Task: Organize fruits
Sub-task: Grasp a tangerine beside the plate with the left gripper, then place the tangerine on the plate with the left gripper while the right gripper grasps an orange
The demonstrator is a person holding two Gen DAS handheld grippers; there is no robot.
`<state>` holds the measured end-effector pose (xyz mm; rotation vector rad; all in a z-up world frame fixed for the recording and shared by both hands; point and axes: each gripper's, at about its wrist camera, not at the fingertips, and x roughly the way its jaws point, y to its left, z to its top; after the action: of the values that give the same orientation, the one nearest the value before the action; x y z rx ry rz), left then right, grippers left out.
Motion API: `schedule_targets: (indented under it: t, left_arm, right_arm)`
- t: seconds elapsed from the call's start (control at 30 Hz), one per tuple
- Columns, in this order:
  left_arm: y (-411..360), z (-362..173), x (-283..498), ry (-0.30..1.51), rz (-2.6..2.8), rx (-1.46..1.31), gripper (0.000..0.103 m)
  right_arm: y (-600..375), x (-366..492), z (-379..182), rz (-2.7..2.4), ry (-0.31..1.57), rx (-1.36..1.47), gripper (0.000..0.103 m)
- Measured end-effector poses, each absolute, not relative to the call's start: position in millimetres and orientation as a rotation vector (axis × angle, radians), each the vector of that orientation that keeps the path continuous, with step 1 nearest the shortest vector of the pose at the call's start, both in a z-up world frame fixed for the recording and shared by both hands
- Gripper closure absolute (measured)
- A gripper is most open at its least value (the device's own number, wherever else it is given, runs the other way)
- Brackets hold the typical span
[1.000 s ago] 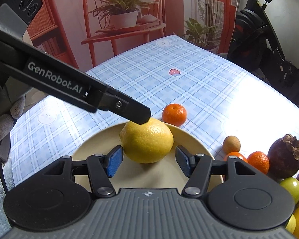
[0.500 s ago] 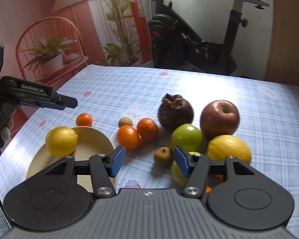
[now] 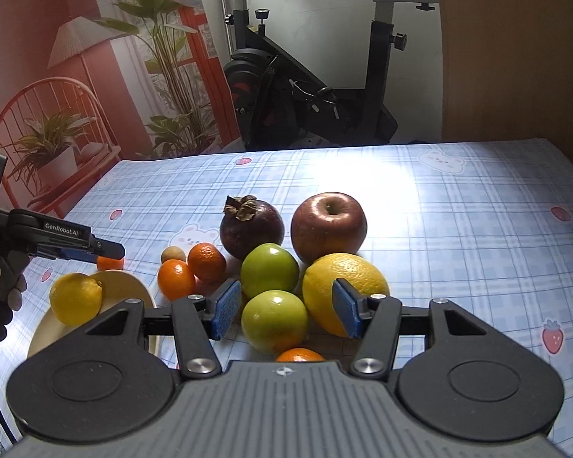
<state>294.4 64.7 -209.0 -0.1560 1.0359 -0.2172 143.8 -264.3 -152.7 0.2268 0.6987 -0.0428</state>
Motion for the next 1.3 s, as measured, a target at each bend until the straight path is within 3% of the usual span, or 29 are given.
schedule_targets:
  t: [0.07,0.23,0.43,0.5,0.73,0.9,1.3]
  left_arm:
    - [66.1,-210.7,293.7,1.042,-0.223,-0.166,0.066]
    - [65.5,-203.8,288.6,1.024,-0.236,-0.153,0.067]
    - [60.4,-180.3,274.6,0.946,-0.264,-0.117,0.067]
    - [61.0,-172.6,267.6,0.918,-0.278,-0.123,0.067]
    - [60.8,-159.8,247.3,0.842,-0.279,-0.144,0.067]
    - [56.8,-158.5,241.8,0.815,-0.286,-0.116,0.066]
    - [64.1,-161.0,236.5,0.77,-0.331,-0.086,0.066]
  right_arm:
    - [-265.9,143.6,-151.8,-0.048,0.697,0.233,0.047]
    - [-259.3,147.4,-149.1,-0.026,0.696,0.219,0.053]
    - [-236.2,172.4,-145.7,0.041,0.693,0.169,0.074]
    - [-223.2,185.4,-147.6,0.062,0.698,0.113,0.086]
    - [-207.3,225.8,-158.8,0.059,0.752,0.21,0.085]
    - [-204.7,239.2,-158.6,-0.021,0.808,0.395,0.073]
    - [-225.0,257.0,-156.6,-0.207,0.914,0.654,0.063]
